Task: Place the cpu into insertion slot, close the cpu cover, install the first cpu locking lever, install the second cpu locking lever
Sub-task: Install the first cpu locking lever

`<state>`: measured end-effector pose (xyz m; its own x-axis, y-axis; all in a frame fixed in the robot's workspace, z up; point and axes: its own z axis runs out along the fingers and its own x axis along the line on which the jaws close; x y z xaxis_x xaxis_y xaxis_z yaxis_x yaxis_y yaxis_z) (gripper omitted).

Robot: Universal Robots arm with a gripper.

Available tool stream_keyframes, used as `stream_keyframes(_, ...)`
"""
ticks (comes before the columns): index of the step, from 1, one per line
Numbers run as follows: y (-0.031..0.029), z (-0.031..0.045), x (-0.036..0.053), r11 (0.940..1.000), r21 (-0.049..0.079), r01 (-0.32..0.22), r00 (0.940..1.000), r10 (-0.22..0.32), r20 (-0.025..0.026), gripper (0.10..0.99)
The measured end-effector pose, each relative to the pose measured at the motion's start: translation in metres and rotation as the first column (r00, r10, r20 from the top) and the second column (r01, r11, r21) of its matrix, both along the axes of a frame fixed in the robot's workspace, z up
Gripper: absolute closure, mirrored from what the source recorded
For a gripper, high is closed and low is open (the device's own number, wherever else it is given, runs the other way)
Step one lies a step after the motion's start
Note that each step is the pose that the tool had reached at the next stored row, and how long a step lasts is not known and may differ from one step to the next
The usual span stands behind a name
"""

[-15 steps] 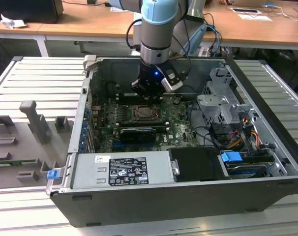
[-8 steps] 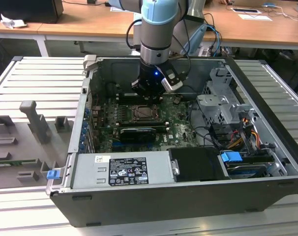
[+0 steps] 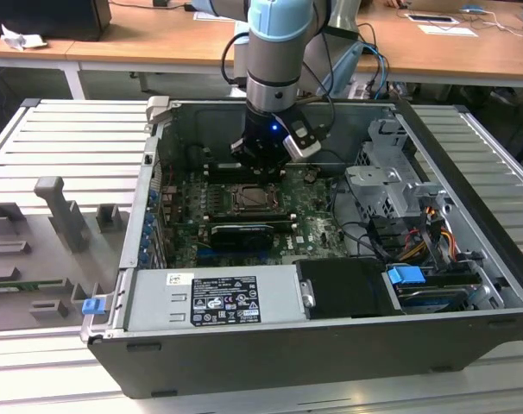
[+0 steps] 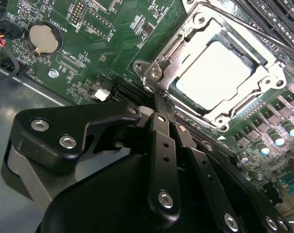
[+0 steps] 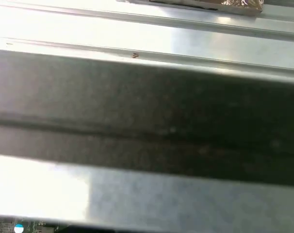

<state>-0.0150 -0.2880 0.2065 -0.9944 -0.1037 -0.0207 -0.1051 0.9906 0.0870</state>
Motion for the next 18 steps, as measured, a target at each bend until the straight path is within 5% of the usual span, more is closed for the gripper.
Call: stream_keyframes(18,-0.0062,0.0037,0.0,1.0,0.0,0.0,1.0,0.0,-0.0001,0.98)
